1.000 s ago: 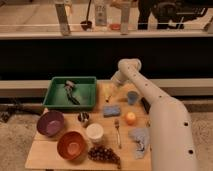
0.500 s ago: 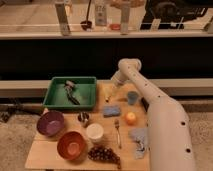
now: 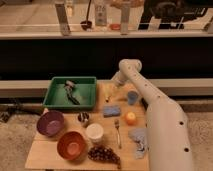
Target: Place banana in metal cup
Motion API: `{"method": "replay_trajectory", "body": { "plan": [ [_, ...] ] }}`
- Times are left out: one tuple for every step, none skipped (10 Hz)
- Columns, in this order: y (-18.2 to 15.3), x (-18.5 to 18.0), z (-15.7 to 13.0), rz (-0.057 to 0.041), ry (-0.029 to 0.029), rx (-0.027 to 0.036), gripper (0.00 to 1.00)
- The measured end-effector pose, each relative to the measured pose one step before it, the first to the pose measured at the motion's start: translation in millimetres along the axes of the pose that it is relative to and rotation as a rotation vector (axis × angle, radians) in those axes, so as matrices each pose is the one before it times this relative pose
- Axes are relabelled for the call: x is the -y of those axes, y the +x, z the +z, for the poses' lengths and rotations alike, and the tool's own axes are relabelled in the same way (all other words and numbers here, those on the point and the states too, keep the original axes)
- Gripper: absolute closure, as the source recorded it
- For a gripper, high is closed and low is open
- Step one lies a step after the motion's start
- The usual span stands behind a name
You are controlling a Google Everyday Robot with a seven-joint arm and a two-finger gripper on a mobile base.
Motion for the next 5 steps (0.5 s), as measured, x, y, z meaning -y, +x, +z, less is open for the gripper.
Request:
{"method": "replay_trajectory", "body": {
  "plan": [
    [-0.68, -0.03, -0.15, 0.00186, -0.00121, 0.00092, 0.20],
    [-0.14, 0.69, -0.65, 0.00427, -0.00029, 0.00204, 0.20],
    [1.24, -0.47, 1.79, 0.00484, -0.00328, 0.00134, 0.20],
    [0.94, 0.22, 0.00, 0.00317, 0.00046, 0.00054, 0.20],
    [0.55, -0.30, 0.71, 0.00349, -0.00144, 0.00027, 0.20]
  ]
}}
